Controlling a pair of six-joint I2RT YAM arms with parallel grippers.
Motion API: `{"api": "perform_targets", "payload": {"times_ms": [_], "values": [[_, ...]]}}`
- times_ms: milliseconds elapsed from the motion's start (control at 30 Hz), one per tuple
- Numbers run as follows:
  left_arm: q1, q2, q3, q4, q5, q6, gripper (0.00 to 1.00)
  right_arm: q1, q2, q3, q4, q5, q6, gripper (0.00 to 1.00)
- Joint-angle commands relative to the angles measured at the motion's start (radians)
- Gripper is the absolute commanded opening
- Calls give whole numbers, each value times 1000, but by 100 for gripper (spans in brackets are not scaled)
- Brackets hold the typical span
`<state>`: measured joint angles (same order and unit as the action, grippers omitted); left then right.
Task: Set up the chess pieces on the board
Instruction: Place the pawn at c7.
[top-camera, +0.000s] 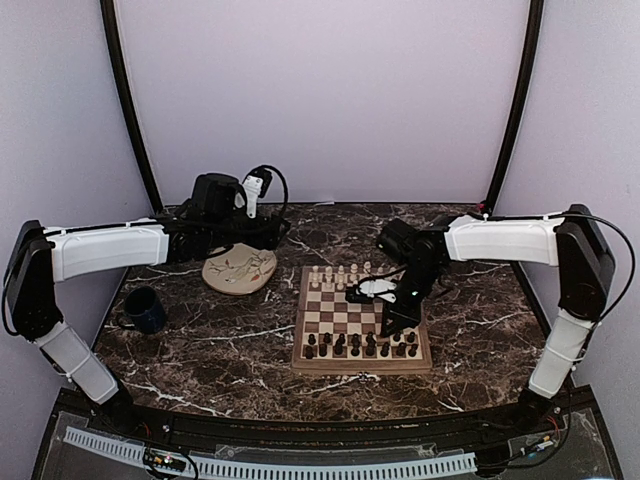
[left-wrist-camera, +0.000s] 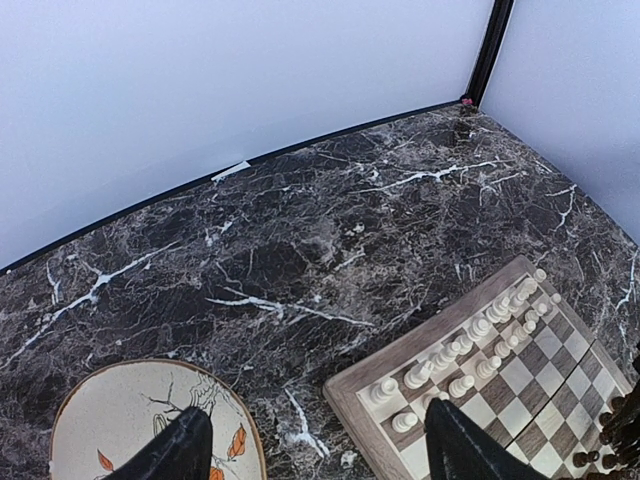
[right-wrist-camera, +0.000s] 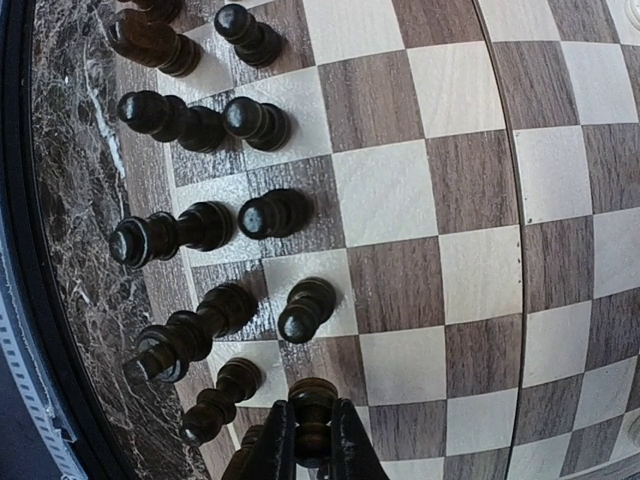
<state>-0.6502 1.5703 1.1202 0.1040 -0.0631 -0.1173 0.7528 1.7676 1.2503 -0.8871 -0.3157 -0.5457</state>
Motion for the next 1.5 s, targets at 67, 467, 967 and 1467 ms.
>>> {"api": "perform_targets", "payload": {"times_ms": [67, 467, 967, 1467], "values": [[-6, -5, 30, -18, 8, -6, 75, 9, 26, -9, -8, 3, -13, 9], [-8, -4, 33, -23, 5, -2, 75, 22, 40, -9, -8, 3, -10, 11], [-13, -1, 36, -27, 1, 6, 75, 25, 36, -7, 1, 0, -5, 23], [-17, -39, 49, -40, -62, 95, 76, -183, -139, 35, 15, -65, -4, 27]]}}
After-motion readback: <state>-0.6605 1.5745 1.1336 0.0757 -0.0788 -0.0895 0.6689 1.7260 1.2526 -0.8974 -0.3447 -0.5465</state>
